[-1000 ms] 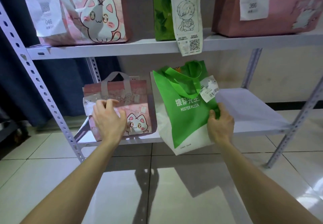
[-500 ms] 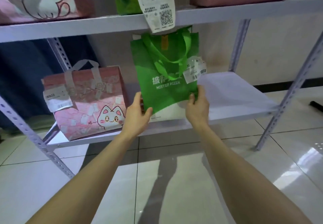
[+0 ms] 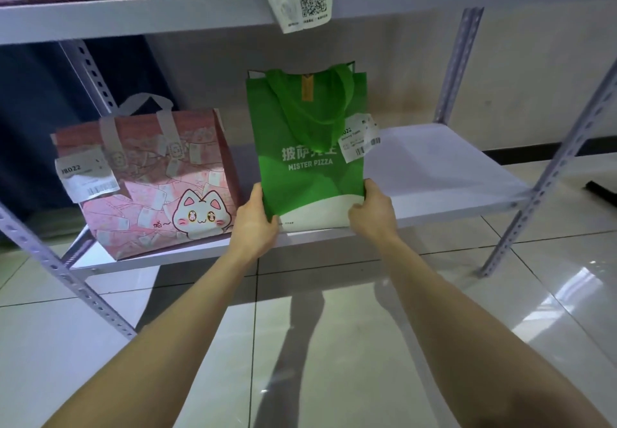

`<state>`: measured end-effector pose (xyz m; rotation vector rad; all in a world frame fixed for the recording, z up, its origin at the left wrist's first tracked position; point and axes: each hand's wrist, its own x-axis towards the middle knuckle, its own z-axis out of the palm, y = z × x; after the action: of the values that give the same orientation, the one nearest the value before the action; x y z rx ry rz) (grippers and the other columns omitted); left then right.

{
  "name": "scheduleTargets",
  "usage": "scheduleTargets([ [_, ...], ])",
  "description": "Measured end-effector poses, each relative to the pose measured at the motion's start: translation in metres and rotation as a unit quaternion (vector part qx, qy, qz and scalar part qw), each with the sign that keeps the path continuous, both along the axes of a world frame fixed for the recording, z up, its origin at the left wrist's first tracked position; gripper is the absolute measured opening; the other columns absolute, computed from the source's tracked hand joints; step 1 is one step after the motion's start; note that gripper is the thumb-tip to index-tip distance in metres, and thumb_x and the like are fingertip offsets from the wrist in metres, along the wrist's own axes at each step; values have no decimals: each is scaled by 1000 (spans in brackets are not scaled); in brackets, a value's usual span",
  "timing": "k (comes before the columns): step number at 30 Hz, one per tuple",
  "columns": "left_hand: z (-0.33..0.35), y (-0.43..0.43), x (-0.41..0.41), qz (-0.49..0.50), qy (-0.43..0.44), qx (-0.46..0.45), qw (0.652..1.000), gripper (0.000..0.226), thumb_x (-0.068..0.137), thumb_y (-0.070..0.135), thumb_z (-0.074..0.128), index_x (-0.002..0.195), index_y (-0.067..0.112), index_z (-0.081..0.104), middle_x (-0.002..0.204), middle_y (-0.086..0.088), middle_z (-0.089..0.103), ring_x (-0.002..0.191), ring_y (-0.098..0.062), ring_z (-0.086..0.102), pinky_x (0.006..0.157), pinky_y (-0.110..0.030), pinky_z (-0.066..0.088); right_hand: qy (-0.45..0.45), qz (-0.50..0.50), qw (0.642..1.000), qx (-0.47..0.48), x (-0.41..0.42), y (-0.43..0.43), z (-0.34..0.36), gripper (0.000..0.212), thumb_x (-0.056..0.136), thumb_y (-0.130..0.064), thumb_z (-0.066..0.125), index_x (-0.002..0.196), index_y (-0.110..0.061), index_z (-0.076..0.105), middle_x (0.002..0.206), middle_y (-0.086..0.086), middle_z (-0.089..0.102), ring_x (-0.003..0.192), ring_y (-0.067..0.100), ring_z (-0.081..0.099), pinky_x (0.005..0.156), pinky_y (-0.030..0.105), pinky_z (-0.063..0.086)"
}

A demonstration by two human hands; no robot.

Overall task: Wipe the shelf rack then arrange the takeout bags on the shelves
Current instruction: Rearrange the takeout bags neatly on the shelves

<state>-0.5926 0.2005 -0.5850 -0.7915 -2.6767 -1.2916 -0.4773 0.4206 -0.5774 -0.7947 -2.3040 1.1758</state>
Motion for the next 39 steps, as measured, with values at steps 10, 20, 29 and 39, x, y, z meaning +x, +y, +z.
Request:
scheduleTargets([
  [10,39,-33,6,-28,-28,-19,999,64,94,14,81,150,16,51,129,1,71,110,-17,73,101,-37,60,189,-115,967,128,23,-19,63,34,89,-34,66,116,-19,53,104,-3,62,95,17,62,85,39,57],
  [20,98,-157,-16,195,158,80,965,21,87,49,72,89,31,60,76,12,67,70,-6,64,68,-32,52,209,135,956,154,-40,-182,89,29,93,-27,69,118,-19,58,113,-2,63,96,16,64,86,41,59],
  [29,24,-238,-48,234,-96,62,965,97,90,33,87,163,16,26,145,-7,61,135,-30,63,112,-49,53,-7,105,994,31,-83,-222,20,96,92,-46,80,161,-9,26,158,11,48,143,32,50,113,47,46],
  [39,1,-251,-72,227,-90,38,969,79,88,24,90,150,22,41,150,-3,62,137,-30,63,110,-58,57,14,61,989,131,-87,-247,-2,80,94,-46,73,155,-8,37,143,13,50,127,35,56,101,53,53],
])
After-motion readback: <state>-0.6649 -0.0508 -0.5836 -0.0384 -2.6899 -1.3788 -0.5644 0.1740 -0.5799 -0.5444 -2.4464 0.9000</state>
